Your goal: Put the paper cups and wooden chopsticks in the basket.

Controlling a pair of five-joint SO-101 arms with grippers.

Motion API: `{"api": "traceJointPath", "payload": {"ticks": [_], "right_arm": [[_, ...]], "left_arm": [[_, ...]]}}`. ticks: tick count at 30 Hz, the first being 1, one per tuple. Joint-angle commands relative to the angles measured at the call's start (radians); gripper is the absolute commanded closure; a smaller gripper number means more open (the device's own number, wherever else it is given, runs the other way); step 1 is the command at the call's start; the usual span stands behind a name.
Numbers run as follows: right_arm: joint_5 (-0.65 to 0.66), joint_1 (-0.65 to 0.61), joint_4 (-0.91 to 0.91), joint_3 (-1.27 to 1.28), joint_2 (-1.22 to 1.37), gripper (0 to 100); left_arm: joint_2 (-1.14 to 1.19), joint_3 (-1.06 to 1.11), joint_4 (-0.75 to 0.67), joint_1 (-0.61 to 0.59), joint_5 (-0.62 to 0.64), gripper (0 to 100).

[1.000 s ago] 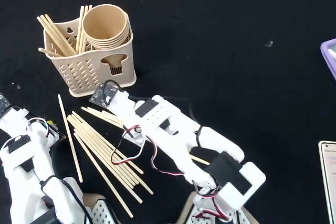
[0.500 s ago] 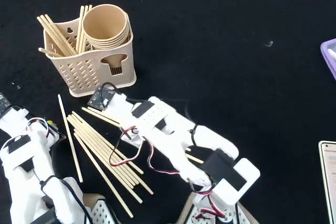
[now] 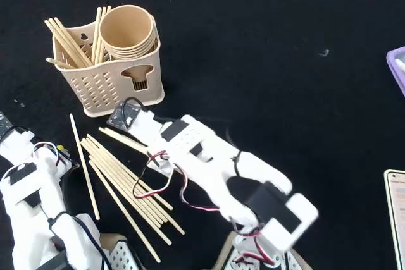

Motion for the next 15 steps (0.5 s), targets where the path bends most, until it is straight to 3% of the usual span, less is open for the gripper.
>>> {"api": "traceJointPath", "payload": {"ticks": [1,7,15], "right_arm": [[-0.002,0.020,0.008,0.031,-0.165,98.8],[-0.002,0.021,0.005,0.094,-0.297,98.8],[-0.002,0.020,-0.071,0.142,-0.211,98.6]], "left_arm": [[-0.023,-0.047,-0.008,-0.007,0.000,78],[-0.023,-0.047,-0.008,-0.007,0.000,78],[-0.023,-0.042,-0.008,-0.007,0.000,78]]}}
